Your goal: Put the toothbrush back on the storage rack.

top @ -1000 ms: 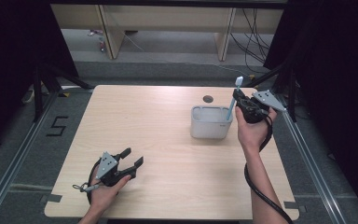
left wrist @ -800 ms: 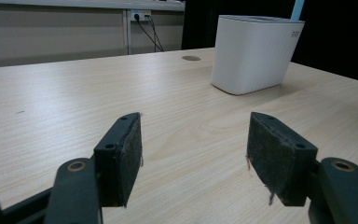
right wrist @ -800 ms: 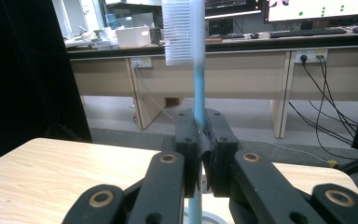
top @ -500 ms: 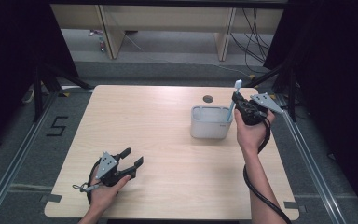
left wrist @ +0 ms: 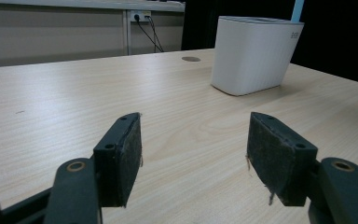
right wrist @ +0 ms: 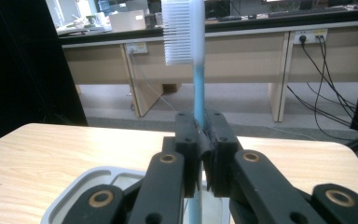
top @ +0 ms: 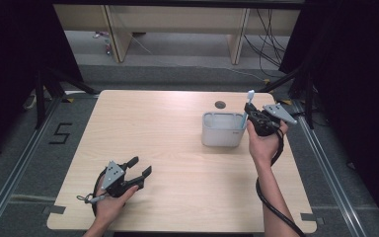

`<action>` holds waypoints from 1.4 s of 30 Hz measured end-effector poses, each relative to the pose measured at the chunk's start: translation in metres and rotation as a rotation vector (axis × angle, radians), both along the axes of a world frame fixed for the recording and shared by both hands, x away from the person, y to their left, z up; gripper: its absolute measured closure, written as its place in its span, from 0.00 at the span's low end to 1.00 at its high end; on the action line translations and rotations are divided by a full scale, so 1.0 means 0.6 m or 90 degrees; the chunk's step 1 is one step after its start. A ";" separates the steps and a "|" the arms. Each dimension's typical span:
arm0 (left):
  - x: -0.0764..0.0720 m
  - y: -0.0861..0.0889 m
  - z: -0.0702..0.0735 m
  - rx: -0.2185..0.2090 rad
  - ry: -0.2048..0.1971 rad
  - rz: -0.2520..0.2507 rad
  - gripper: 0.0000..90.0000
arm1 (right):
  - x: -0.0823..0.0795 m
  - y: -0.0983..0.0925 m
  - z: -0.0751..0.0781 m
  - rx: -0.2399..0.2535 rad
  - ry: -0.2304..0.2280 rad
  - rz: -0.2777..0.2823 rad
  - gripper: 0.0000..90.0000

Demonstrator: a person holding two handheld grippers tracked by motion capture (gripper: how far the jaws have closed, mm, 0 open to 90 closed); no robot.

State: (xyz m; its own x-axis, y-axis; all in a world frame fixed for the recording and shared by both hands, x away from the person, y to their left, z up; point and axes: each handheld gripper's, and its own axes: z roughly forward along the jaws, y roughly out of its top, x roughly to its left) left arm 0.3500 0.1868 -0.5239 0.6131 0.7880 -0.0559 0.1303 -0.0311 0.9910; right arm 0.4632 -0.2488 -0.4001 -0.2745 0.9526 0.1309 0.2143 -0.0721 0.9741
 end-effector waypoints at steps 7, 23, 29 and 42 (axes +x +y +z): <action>0.000 0.000 0.000 0.002 -0.001 0.000 0.39 | -0.001 -0.002 -0.024 -0.001 0.020 -0.001 0.95; 0.000 0.001 0.000 0.001 0.000 0.000 0.39 | -0.001 0.001 -0.057 -0.005 0.057 -0.005 0.95; 0.000 0.001 0.000 0.001 0.000 0.000 0.39 | 0.000 -0.001 -0.064 -0.019 0.059 0.002 0.95; 0.000 0.001 0.000 0.006 -0.002 -0.001 0.39 | -0.002 0.003 -0.077 0.002 0.080 -0.007 0.95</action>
